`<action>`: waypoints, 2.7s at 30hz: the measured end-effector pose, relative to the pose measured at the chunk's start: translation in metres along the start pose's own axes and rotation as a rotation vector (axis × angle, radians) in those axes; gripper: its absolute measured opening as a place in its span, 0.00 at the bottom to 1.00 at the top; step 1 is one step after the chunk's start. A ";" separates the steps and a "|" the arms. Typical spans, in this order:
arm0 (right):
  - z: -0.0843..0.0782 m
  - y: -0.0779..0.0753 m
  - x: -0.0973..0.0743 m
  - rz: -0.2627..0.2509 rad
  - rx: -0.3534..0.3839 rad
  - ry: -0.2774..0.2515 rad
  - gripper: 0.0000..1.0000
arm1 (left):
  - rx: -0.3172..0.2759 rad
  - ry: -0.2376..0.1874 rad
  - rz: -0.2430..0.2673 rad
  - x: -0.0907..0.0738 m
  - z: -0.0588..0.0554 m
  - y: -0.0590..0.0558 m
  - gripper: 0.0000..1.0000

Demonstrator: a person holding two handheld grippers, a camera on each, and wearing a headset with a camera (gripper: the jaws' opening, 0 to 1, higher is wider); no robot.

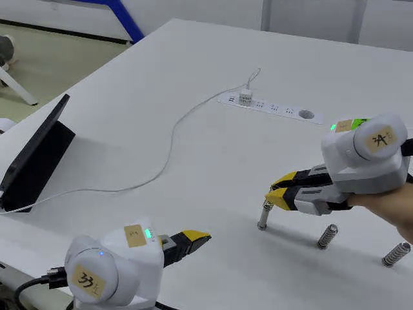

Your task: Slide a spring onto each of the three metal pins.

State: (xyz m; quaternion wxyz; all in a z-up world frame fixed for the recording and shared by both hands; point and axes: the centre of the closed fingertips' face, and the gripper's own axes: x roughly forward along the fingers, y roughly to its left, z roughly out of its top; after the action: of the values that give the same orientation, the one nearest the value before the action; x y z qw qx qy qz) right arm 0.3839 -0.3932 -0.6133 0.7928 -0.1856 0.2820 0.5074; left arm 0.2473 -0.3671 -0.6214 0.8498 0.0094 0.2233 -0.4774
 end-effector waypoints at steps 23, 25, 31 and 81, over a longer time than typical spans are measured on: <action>-0.031 0.000 0.031 -0.005 -0.029 0.122 0.11 | -0.010 0.003 0.002 0.001 -0.001 0.001 0.87; -0.034 -0.001 0.033 -0.004 -0.021 0.130 0.11 | -0.008 0.007 0.004 0.001 -0.002 0.001 0.87; -0.040 0.000 0.036 -0.007 -0.011 0.139 0.11 | -0.013 0.010 0.004 0.001 -0.003 0.001 0.87; -0.100 0.001 -0.172 -0.450 0.313 -0.226 0.30 | -0.054 -0.062 0.123 -0.007 0.022 0.028 0.87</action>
State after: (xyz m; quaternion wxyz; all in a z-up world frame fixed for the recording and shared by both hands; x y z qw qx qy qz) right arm 0.3007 -0.5708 -0.5815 0.9307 -0.0615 0.2185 0.2868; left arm 0.2752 -0.3507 -0.6046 0.8840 -0.0148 0.2086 -0.4181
